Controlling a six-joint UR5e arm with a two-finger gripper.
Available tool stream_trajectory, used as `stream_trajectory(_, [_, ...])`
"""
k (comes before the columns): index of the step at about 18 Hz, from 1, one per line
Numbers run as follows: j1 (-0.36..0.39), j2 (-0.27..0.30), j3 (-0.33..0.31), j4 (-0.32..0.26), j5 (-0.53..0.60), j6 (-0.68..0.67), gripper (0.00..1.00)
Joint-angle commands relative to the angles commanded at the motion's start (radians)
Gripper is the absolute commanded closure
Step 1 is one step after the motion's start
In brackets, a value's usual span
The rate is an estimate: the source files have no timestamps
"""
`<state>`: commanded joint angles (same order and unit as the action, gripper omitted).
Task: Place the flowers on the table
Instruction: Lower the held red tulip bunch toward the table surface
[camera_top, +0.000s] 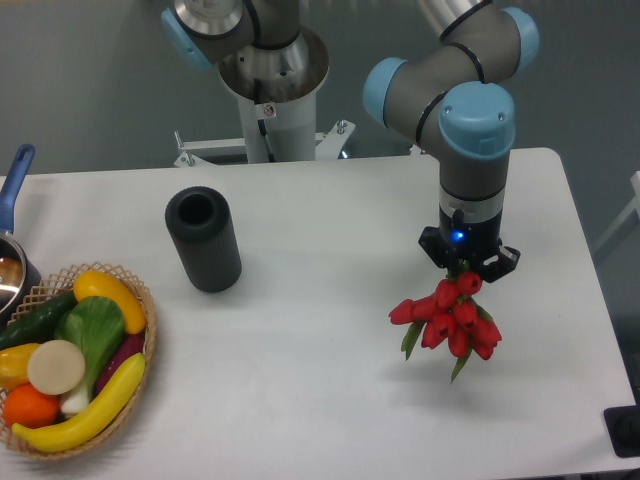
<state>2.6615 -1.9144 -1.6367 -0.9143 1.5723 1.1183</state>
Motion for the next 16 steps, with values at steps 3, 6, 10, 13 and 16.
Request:
stream_trajectory(3, [-0.009,-0.02,0.0,0.003,0.002,-0.002,1.0])
stream_trajectory(6, [-0.025,-0.055,0.003,0.003,0.009,0.0,0.98])
stream_trajectory(10, [-0.035,-0.107,0.003,0.008,0.014,0.005,0.88])
stream_trajectory(13, [-0.044,-0.13,0.012,0.008,0.014,0.006,0.63])
stream_trajectory(16, [-0.044,-0.137,0.017,0.008,0.011,-0.003,0.13])
